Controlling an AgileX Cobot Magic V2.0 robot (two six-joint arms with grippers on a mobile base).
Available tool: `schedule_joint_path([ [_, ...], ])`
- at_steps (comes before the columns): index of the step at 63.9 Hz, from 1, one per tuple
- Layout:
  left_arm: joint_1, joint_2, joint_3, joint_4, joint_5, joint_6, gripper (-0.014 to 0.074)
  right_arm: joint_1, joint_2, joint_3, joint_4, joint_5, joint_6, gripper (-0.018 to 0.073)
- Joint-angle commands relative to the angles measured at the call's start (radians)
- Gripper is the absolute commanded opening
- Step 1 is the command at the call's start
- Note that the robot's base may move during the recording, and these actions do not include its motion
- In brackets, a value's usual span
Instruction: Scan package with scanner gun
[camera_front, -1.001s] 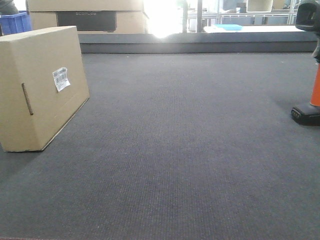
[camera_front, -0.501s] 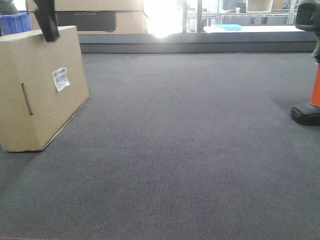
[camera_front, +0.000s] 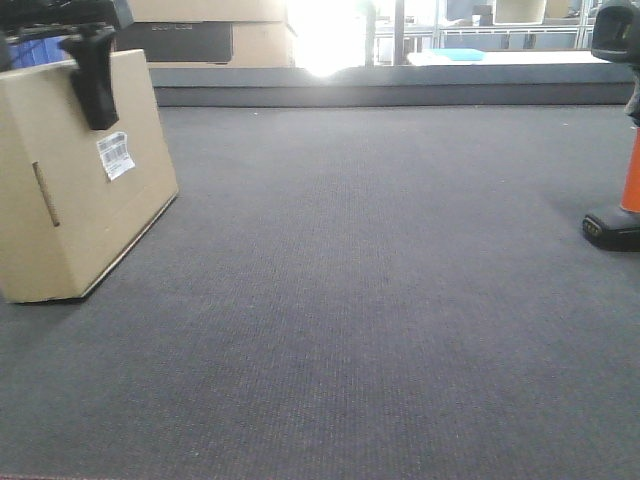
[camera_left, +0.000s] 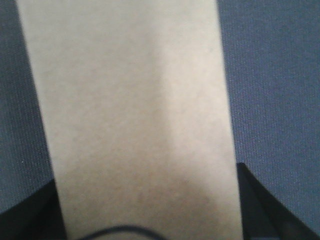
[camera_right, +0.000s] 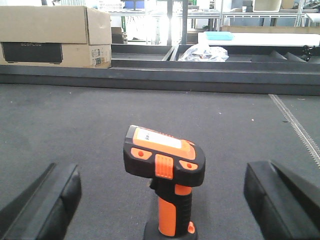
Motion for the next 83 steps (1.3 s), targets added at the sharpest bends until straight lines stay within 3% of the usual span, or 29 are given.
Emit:
schedule_joint_path([
  [1,-0.006,-0.007,-0.010,-0.012,-0.002,-0.008,0.0051,0.001,0.005,-0.007,-0.007,-0.014,0.000,0.0569],
  [5,-0.006,-0.009,-0.010,-0.012,-0.002,-0.008,-0.0112,0.001,0.005,-0.007,-0.007,-0.014,0.000,0.0569],
  [13,-0.006,-0.031,-0.010,-0.036,-0.002,-0.008,-0.0111,0.003,0.005,-0.007,-0.007,-0.014,0.000,0.0569],
  [18,-0.006,-0.065,-0.010,-0.090,-0.002,0.006,-0.0111,0.019,0.005,-0.007,-0.007,-0.014,0.000,0.0569],
  [28,0.030,-0.181,0.011,-0.260,-0.002,0.112,-0.0111,0.031,0.005,-0.007,-0.007,0.022,0.000,0.0569],
  [42,0.169,-0.325,0.119,-0.545,-0.002,0.213,-0.0111,0.031,0.005,0.011,-0.007,0.052,0.000,0.0569],
  [51,0.225,-0.374,0.213,-0.688,-0.002,0.272,-0.0111,0.031,0.005,0.092,-0.007,0.004,0.000,0.0569],
  [68,0.230,-0.398,0.335,-0.731,-0.002,0.315,-0.0111,0.031,0.030,0.306,0.018,-0.348,0.000,0.0569],
  [83,0.230,-0.398,0.354,-0.737,-0.002,0.317,-0.0111,0.031,0.178,0.331,0.053,-0.474,0.000,0.0569],
])
